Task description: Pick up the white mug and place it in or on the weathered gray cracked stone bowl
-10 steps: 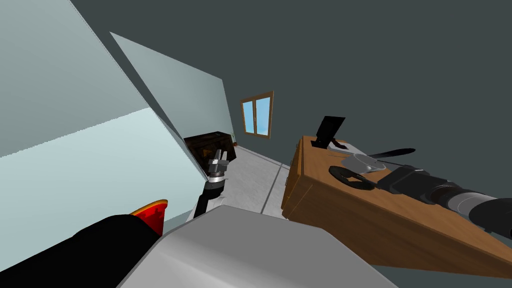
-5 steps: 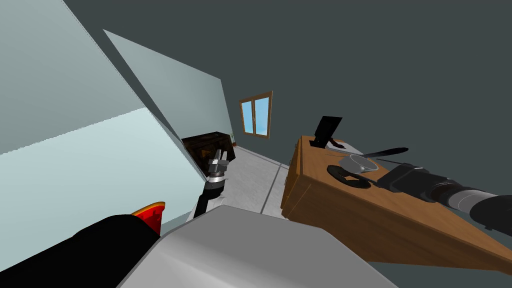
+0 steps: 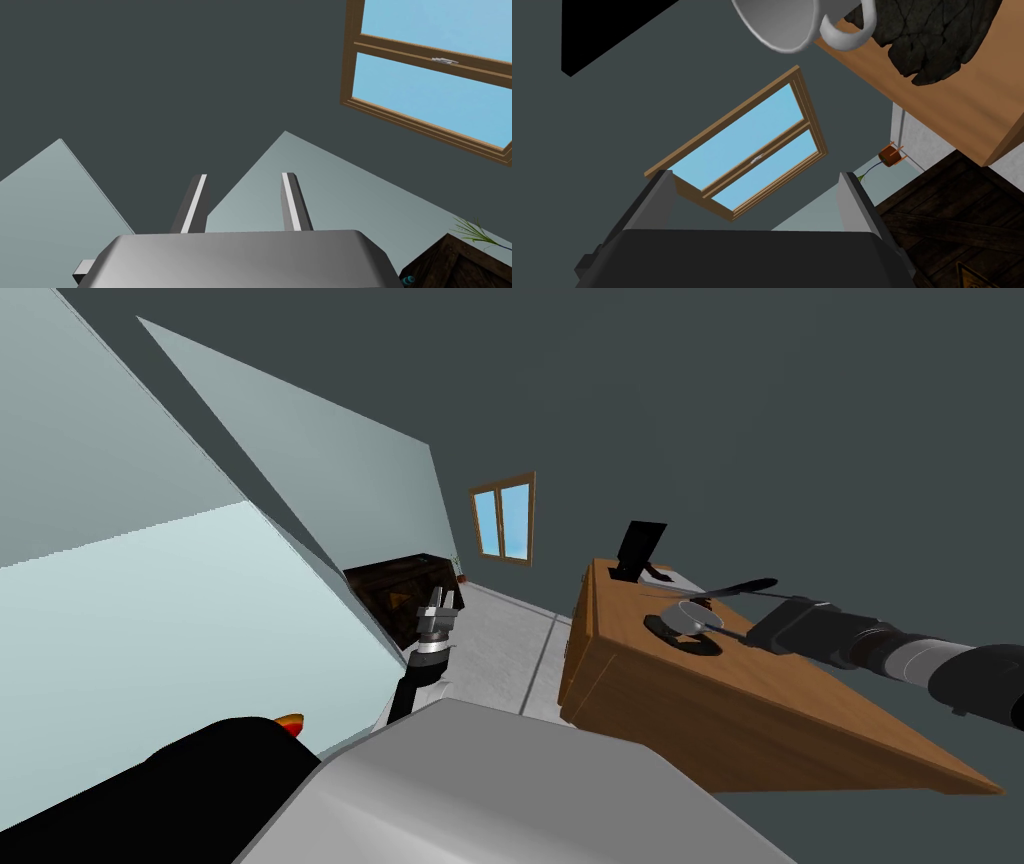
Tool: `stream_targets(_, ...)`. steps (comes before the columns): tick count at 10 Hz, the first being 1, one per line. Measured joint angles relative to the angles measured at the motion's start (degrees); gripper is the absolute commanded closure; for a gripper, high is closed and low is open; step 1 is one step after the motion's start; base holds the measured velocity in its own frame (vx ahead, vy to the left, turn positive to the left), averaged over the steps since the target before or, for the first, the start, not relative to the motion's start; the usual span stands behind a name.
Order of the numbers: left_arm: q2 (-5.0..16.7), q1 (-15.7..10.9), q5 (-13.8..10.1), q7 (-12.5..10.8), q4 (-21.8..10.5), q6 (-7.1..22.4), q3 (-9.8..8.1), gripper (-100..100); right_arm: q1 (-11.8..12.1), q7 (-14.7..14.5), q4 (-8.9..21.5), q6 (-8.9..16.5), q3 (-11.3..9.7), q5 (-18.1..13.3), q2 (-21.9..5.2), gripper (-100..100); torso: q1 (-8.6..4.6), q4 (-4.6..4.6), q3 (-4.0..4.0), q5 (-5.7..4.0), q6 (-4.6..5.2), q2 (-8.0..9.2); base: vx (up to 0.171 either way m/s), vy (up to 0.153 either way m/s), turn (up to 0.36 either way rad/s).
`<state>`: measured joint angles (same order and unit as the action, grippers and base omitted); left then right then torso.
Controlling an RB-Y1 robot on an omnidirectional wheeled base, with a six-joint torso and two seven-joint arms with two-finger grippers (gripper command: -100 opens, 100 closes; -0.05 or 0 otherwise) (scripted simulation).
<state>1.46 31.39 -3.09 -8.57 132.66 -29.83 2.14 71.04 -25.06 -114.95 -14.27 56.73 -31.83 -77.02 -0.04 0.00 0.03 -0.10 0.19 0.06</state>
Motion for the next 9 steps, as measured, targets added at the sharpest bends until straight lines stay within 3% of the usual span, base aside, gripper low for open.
stream_targets(3, 0.0, 0.0, 0.0, 0.0, 0.0, 0.0, 0.00, 0, 2.3, 2.0, -0.1, -0.7, 3.9, 0.9, -2.8, -100, 0.02, 0.00, 0.01, 0.00, -0.01, 0.02, 0.023, 0.003, -0.074)
stream_targets(4, 0.0, 0.0, 0.0, 0.0, 0.0, 0.0, 0.00, 0, 2.4, 2.2, -0.1, -0.7, 4.1, 0.9, -2.8, 0, 0.00, 0.01, 0.03, -0.01, -0.02, 0.07, 0.000, 0.000, 0.000)
stream_targets(9, 0.0, 0.0, 0.0, 0.0, 0.0, 0.0, 0.00, 0, 2.4, 2.2, -0.1, -0.7, 4.1, 0.9, -2.8, 0, -0.02, 0.03, 0.08, -0.02, -0.01, 0.14, 0.000, 0.000, 0.000)
